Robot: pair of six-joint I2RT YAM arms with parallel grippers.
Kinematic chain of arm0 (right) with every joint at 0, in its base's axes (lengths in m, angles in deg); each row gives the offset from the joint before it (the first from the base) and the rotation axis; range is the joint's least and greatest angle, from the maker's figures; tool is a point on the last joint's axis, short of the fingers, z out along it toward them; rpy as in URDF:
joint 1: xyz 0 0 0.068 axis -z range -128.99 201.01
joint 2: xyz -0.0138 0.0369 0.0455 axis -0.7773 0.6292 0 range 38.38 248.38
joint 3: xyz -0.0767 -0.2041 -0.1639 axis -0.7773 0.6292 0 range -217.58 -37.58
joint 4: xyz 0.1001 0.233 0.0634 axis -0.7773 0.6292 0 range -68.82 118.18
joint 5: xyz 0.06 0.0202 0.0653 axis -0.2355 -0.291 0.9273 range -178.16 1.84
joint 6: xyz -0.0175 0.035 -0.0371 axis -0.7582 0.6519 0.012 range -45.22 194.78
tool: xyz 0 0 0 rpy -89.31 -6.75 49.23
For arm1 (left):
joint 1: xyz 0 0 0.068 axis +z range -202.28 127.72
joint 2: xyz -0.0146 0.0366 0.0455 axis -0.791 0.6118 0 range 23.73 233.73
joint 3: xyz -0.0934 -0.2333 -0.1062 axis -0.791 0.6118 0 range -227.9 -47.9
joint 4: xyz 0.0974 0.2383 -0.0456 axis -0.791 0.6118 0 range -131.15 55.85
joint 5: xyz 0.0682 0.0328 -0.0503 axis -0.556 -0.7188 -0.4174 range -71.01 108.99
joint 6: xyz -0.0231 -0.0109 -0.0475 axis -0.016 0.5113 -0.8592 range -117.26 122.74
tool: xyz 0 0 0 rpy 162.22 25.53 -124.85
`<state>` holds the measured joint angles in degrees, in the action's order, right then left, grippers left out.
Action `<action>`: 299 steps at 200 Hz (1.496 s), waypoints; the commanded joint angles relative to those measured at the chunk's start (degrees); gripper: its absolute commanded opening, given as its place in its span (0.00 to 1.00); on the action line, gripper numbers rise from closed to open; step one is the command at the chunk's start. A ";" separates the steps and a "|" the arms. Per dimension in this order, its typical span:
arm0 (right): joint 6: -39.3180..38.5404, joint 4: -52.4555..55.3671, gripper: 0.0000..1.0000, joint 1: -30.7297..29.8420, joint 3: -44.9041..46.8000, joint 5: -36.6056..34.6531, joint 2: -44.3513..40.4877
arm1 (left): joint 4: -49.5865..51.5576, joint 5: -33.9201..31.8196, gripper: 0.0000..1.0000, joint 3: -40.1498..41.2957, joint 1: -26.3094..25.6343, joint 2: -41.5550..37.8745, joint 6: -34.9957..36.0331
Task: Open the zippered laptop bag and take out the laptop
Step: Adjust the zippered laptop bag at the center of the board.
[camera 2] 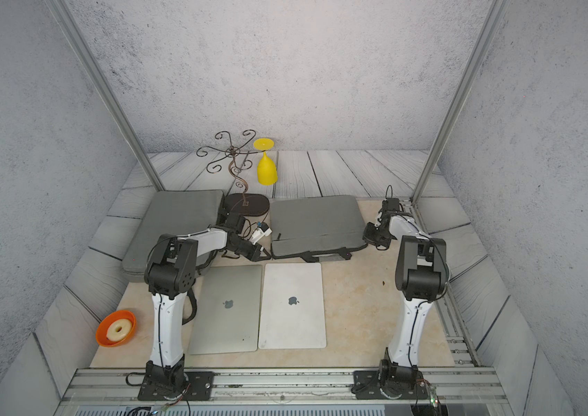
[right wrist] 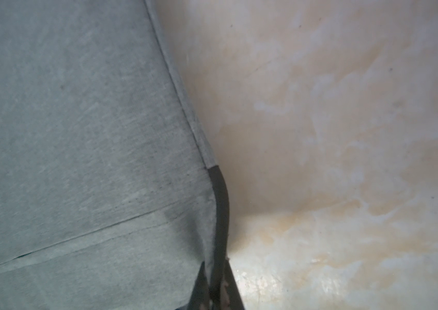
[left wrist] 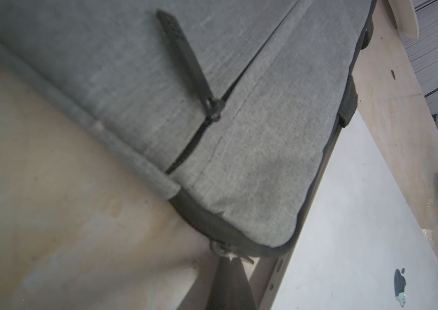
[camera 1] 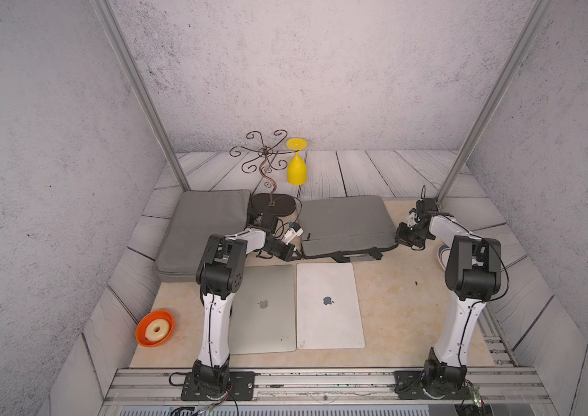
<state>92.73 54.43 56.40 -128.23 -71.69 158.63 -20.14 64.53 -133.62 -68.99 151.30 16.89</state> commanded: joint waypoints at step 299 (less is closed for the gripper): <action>-1.15 -0.91 0.04 0.35 3.01 0.03 -2.39 | 7.37 -29.10 0.15 -5.46 -5.88 1.62 -5.63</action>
<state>92.67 52.27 56.40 -125.98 -71.54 158.48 -17.14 36.45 -138.56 -75.17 149.61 10.22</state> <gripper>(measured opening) 0.075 0.164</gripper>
